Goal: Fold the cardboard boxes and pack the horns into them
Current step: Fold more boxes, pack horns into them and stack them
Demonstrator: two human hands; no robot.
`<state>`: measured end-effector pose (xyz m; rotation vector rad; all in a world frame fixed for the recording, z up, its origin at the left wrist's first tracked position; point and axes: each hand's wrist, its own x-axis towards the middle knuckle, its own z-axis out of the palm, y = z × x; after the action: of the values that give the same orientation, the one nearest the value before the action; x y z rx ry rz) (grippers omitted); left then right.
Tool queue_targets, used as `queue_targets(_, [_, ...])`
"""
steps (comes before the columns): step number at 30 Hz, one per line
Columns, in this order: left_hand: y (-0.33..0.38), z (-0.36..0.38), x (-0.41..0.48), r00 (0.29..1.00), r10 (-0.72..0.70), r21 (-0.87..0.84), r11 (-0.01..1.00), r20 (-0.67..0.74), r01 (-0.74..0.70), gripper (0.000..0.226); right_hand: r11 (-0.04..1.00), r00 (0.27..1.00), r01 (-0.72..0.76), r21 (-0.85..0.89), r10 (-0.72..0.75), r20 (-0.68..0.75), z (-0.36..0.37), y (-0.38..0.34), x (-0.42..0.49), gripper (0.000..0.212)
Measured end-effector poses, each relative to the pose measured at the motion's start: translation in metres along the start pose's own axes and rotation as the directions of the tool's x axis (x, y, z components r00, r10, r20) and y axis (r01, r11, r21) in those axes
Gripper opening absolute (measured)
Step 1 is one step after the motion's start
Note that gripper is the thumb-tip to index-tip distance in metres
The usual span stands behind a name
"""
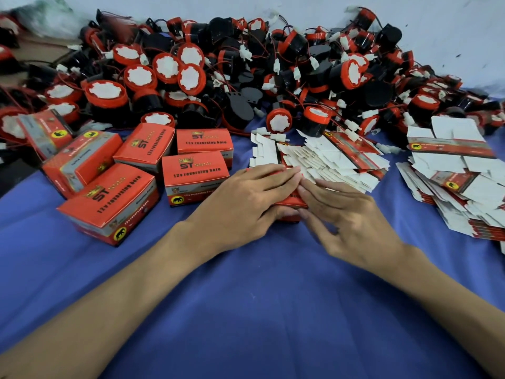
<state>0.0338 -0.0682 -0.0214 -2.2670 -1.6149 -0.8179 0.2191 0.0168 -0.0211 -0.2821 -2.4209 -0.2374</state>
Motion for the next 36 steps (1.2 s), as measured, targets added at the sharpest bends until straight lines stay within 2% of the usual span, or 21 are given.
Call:
queue_targets(2, [0.003, -0.002, 0.001, 0.999, -0.039, -0.027, 0.999, 0.022, 0.04, 0.048, 0.975, 0.995, -0.089, 0.204, 0.077, 0.065, -0.008, 0.005, 0.005, 0.026])
queue_targets(4, [0.008, -0.007, 0.004, 0.996, -0.08, 0.04, 0.996, 0.043, 0.078, 0.051, 0.899, 0.97, -0.235, 0.369, 0.193, 0.147, -0.018, 0.018, 0.016, 0.023])
queue_targets(6, [0.013, -0.013, 0.01, 0.991, -0.112, 0.156, 0.983, 0.076, 0.1, 0.054, 0.889, 0.933, -0.352, 0.293, 0.309, 0.186, -0.022, 0.038, 0.033, 0.024])
queue_targets(8, [0.018, -0.017, 0.012, 0.981, -0.139, 0.195, 0.975, 0.135, 0.111, 0.054, 0.905, 0.878, -0.422, 0.055, 0.393, 0.274, -0.015, 0.063, 0.049, 0.035])
queue_targets(9, [0.02, -0.019, 0.011, 0.976, -0.147, 0.186, 0.976, 0.162, 0.116, 0.052, 0.884, 0.811, -0.461, -0.077, 0.455, 0.367, -0.01, 0.075, 0.056, 0.049])
queue_targets(11, [0.02, -0.023, 0.007, 0.967, -0.166, 0.182, 0.975, 0.193, 0.13, 0.05, 0.786, 0.598, -0.551, -0.279, 0.605, 0.526, 0.0, 0.093, 0.064, 0.075])
queue_targets(12, [0.019, -0.025, 0.005, 0.964, -0.181, 0.194, 0.971, 0.197, 0.143, 0.049, 0.739, 0.497, -0.579, -0.343, 0.654, 0.57, 0.005, 0.098, 0.064, 0.083])
queue_targets(13, [0.018, -0.027, 0.003, 0.96, -0.199, 0.211, 0.965, 0.195, 0.157, 0.049, 0.721, 0.439, -0.572, -0.39, 0.671, 0.597, 0.01, 0.099, 0.062, 0.088])
queue_targets(14, [0.016, -0.029, 0.002, 0.957, -0.221, 0.231, 0.957, 0.186, 0.176, 0.048, 0.734, 0.436, -0.535, -0.418, 0.664, 0.608, 0.015, 0.098, 0.059, 0.093])
queue_targets(15, [0.014, -0.031, 0.002, 0.953, -0.244, 0.252, 0.948, 0.177, 0.196, 0.047, 0.757, 0.466, -0.49, -0.432, 0.647, 0.604, 0.018, 0.098, 0.055, 0.095])
queue_targets(18, [0.01, -0.034, 0.0, 0.933, -0.303, 0.314, 0.92, 0.194, 0.233, 0.044, 0.8, 0.537, -0.386, -0.46, 0.6, 0.593, 0.017, 0.096, 0.052, 0.085])
queue_targets(25, [0.009, -0.037, 0.002, 0.893, -0.357, 0.352, 0.901, 0.275, 0.252, 0.026, 0.838, 0.455, -0.306, -0.452, 0.546, 0.703, -0.007, 0.094, 0.066, 0.061])
queue_targets(28, [-0.001, -0.043, 0.003, 0.842, -0.394, 0.367, 0.894, 0.369, 0.258, 0.03, 0.854, 0.444, -0.309, -0.42, 0.519, 0.73, -0.015, 0.092, 0.068, 0.052])
queue_targets(30, [-0.005, -0.043, 0.002, 0.821, -0.405, 0.357, 0.895, 0.403, 0.266, 0.032, 0.876, 0.502, -0.329, -0.352, 0.478, 0.721, -0.02, 0.091, 0.069, 0.041])
queue_targets(32, [-0.004, -0.042, 0.004, 0.829, -0.415, 0.349, 0.892, 0.375, 0.288, 0.034, 0.878, 0.592, -0.311, -0.364, 0.478, 0.649, -0.025, 0.088, 0.071, 0.032])
queue_targets(34, [-0.002, -0.044, 0.008, 0.83, -0.427, 0.353, 0.885, 0.359, 0.303, 0.031, 0.848, 0.691, -0.274, -0.453, 0.501, 0.52, -0.032, 0.084, 0.076, 0.022])
queue_targets(36, [0.001, -0.048, 0.012, 0.813, -0.439, 0.362, 0.881, 0.381, 0.306, 0.023, 0.829, 0.799, -0.297, -0.474, 0.488, 0.351, -0.038, 0.078, 0.082, 0.019])
